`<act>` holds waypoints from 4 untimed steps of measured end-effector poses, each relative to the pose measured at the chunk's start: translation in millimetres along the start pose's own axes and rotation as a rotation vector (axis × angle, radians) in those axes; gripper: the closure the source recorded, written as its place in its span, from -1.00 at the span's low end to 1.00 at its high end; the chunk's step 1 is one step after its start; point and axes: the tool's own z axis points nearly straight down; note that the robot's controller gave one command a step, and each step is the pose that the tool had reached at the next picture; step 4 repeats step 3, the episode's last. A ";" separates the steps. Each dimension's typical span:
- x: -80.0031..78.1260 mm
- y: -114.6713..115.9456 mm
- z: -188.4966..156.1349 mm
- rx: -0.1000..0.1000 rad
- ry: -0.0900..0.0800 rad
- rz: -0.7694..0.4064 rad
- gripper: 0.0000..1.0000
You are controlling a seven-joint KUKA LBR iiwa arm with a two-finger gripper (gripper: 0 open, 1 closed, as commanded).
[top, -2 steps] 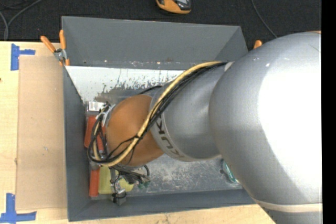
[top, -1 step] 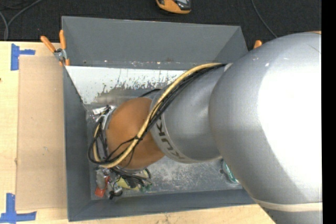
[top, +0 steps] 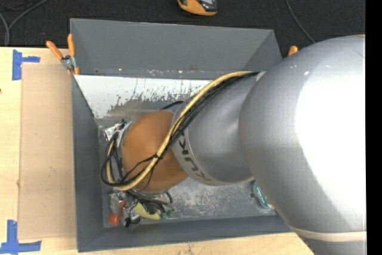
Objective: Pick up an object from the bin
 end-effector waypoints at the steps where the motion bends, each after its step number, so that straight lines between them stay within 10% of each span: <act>1: 2.2 0.8 -39.1 0.000 0.007 0.001 1.00; 4: 1.4 1.4 -113.4 -0.001 0.005 0.004 1.00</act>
Offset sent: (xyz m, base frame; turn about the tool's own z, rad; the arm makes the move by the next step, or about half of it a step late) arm -0.0028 -0.0010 0.0383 0.0012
